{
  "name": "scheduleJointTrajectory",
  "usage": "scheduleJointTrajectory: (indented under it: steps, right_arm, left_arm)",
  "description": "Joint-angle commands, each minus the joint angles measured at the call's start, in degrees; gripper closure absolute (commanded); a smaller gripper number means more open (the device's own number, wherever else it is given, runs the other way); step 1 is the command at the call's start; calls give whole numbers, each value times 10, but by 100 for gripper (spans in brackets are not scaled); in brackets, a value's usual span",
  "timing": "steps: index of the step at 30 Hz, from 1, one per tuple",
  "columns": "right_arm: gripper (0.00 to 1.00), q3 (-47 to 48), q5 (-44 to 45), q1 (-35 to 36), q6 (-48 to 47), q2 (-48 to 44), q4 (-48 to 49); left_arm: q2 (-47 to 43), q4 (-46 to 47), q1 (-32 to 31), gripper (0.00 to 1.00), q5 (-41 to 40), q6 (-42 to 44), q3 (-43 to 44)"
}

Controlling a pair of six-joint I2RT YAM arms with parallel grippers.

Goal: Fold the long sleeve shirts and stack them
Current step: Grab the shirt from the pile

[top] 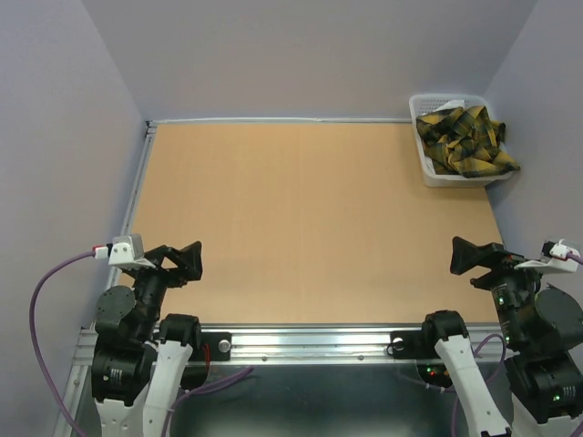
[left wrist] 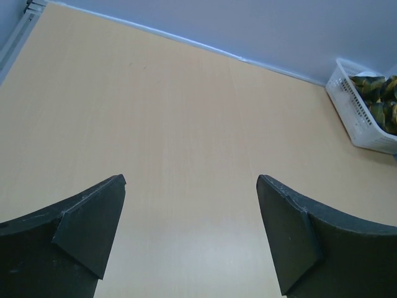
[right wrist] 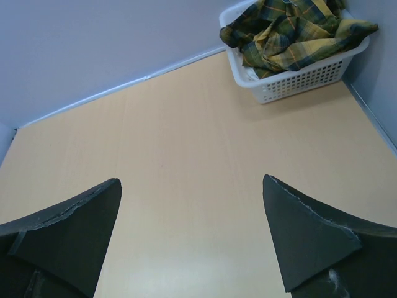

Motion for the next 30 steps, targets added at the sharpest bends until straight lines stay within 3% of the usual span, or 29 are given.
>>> scheduleJointTrajectory:
  steps: [1, 9, 14, 21, 24, 30]
  right_arm:
    - [0, 21, 13, 6, -6, 26, 12]
    - [0, 11, 79, 6, -16, 136, 77]
    - [0, 51, 146, 6, -5, 280, 106]
    - [0, 163, 308, 5, -39, 562, 160]
    - [0, 222, 308, -10, -56, 632, 187]
    - [0, 347, 208, -118, -26, 799, 207]
  left_arm:
    - [35, 20, -1, 1, 12, 24, 15]
    - [87, 59, -1, 1, 61, -5, 21]
    - [121, 62, -1, 1, 49, -23, 11]
    - [143, 66, -1, 1, 47, -41, -17]
    - [142, 83, -2, 1, 68, -54, -47]
    - [137, 123, -2, 1, 77, -72, -59]
